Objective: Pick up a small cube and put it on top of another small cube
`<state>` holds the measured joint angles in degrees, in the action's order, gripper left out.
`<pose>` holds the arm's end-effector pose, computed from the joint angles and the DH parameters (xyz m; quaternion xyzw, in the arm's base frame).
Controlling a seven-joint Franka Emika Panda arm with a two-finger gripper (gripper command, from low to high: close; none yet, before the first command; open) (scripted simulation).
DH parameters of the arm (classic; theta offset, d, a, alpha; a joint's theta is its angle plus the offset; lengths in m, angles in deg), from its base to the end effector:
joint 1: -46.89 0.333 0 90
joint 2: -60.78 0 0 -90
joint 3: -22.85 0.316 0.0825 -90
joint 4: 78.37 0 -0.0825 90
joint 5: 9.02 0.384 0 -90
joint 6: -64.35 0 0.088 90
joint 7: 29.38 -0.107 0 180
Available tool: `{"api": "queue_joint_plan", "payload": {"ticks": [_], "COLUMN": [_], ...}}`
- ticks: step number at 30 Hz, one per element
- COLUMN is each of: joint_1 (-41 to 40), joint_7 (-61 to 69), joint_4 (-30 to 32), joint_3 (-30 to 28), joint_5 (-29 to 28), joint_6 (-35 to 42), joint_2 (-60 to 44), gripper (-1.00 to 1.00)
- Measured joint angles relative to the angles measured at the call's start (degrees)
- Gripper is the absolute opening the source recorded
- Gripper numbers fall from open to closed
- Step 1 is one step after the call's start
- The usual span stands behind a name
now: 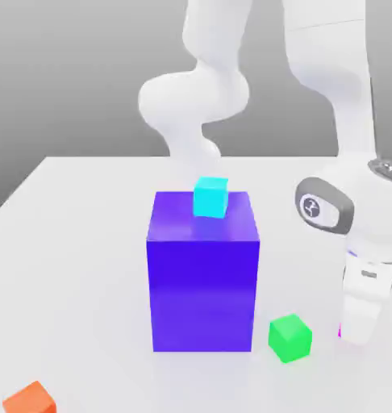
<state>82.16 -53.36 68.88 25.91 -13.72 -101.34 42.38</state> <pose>0.3419 0.2788 0.1485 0.9866 0.1629 0.0017 0.0010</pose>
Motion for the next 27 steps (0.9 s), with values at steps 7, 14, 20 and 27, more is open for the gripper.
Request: {"api": "queue_joint_plan", "payload": {"ticks": [7, 14, 20, 27], "joint_1": [-2.01, -5.98, -8.66, -9.95], "joint_7": [7.26, 22.07, 36.61, 54.57], "joint_4": [2.16, 3.61, 5.09, 7.06], "joint_3": [0.37, -0.59, -1.51, -3.99], "joint_5": [0.33, -1.27, -0.22, 2.51], "joint_6": [7.75, 10.38, 11.97, 13.14], "joint_2": [10.72, 16.40, 19.85, 21.71], "gripper": [-1.00, -1.00, -1.00, -1.00]}}
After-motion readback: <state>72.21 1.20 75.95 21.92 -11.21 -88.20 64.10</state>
